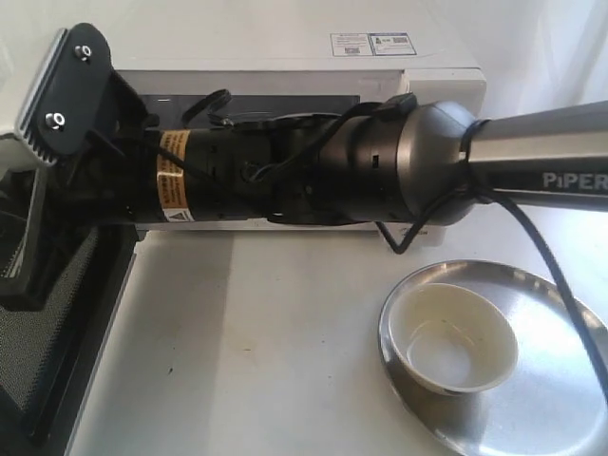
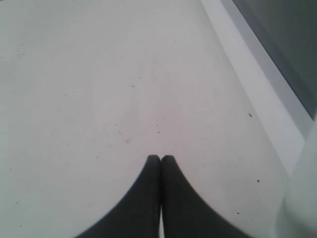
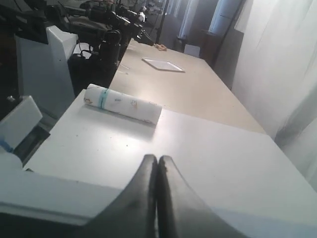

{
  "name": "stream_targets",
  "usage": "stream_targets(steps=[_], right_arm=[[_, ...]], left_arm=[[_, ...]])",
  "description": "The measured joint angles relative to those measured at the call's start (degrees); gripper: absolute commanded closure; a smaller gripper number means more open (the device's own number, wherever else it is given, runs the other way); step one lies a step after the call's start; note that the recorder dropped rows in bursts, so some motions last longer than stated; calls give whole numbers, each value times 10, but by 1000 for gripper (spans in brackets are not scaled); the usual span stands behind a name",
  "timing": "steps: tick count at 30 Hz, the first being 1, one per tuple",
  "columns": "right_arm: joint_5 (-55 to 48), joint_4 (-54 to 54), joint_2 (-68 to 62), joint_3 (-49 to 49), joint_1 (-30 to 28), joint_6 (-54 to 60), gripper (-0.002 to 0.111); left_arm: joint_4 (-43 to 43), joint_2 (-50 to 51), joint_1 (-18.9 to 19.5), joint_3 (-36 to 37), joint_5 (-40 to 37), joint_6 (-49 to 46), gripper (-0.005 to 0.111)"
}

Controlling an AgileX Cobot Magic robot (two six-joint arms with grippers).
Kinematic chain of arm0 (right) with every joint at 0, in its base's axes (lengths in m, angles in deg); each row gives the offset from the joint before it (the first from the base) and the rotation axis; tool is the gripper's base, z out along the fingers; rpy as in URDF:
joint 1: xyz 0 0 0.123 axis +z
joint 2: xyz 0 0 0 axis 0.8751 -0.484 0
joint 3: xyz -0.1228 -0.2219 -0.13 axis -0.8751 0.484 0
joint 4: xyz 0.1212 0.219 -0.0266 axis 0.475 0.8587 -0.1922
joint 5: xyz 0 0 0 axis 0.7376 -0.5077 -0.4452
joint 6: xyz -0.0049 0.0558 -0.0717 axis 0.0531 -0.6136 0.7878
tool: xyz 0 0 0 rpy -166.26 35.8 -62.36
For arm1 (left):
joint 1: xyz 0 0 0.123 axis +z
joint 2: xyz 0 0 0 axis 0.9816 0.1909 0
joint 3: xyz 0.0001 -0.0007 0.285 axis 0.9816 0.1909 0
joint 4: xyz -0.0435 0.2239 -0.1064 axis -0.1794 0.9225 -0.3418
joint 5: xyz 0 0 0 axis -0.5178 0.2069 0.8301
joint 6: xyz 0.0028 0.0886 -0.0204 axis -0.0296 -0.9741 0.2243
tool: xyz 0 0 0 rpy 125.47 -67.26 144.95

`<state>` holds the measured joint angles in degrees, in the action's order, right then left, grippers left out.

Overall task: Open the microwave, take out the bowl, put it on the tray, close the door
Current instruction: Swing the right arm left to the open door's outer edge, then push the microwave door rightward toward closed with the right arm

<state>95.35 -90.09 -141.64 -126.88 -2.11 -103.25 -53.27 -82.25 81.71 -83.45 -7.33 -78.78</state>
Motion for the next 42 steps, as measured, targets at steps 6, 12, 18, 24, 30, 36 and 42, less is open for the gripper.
stream_targets(steps=[6,12,18,24,30,36,42], right_arm=[[1,11,-33,-51,11,8,108],[24,18,-73,-100,19,10,108],[31,26,-85,-148,30,33,108],[21,77,-89,-181,39,96,108],[10,129,-124,-205,39,123,108],[66,193,-202,-232,39,126,108],[71,199,-220,-255,39,131,108]], left_arm=[[0,0,0,0,0,0,107],[0,0,0,0,0,0,107],[0,0,0,0,0,0,107],[0,0,0,0,0,0,107],[0,0,0,0,0,0,107],[0,0,0,0,0,0,107],[0,0,0,0,0,0,107]])
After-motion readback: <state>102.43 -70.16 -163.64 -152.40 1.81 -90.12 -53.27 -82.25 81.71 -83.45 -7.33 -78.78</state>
